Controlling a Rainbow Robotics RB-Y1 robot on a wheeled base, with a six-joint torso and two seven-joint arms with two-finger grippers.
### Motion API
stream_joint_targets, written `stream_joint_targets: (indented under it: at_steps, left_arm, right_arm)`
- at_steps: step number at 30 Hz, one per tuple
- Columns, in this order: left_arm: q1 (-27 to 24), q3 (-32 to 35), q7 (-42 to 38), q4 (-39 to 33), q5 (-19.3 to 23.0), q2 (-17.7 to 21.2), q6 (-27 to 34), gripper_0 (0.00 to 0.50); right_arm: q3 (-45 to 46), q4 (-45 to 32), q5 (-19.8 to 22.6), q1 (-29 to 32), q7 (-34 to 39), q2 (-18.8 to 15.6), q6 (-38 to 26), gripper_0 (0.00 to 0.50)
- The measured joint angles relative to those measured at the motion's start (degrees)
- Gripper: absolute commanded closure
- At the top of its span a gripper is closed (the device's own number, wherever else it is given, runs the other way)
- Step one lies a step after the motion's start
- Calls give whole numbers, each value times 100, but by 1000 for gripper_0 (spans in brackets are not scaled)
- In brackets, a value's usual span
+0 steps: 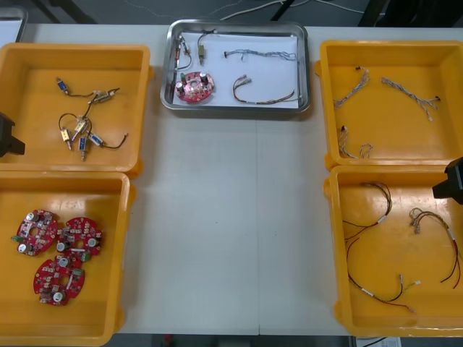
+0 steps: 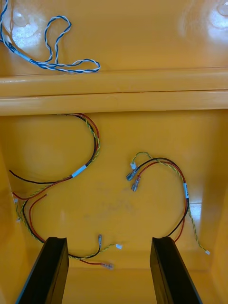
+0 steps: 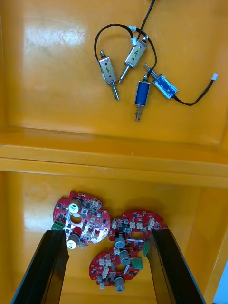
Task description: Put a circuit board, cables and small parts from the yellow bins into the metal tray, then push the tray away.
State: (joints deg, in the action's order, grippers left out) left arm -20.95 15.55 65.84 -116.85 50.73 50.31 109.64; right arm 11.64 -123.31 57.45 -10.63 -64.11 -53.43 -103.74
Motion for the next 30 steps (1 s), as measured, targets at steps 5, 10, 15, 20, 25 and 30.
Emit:
stream_joint_targets:
  at_steps: [5, 10, 15, 20, 25, 30]
  left_arm:
    - [0, 0, 0, 0, 0, 0, 0, 0]
    - [0, 0, 0, 0, 0, 0, 0, 0]
    - [0, 0, 0, 0, 0, 0, 0, 0]
    - [0, 0, 0, 0, 0, 0, 0, 0]
    - [0, 0, 0, 0, 0, 0, 0, 0]
    - [0, 0, 0, 0, 0, 0, 0, 0]
  right_arm:
    - [-76, 0, -136, 0, 0, 0, 97, 0]
    - [-186, 0, -288, 0, -1, 3, 215, 0]
    - [-234, 0, -329, 0, -1, 38, 220, 0]
    - [-234, 0, -330, 0, -1, 62, 220, 0]
    - [-234, 0, -330, 0, -1, 65, 220, 0]
    - [-234, 0, -330, 0, -1, 65, 220, 0]
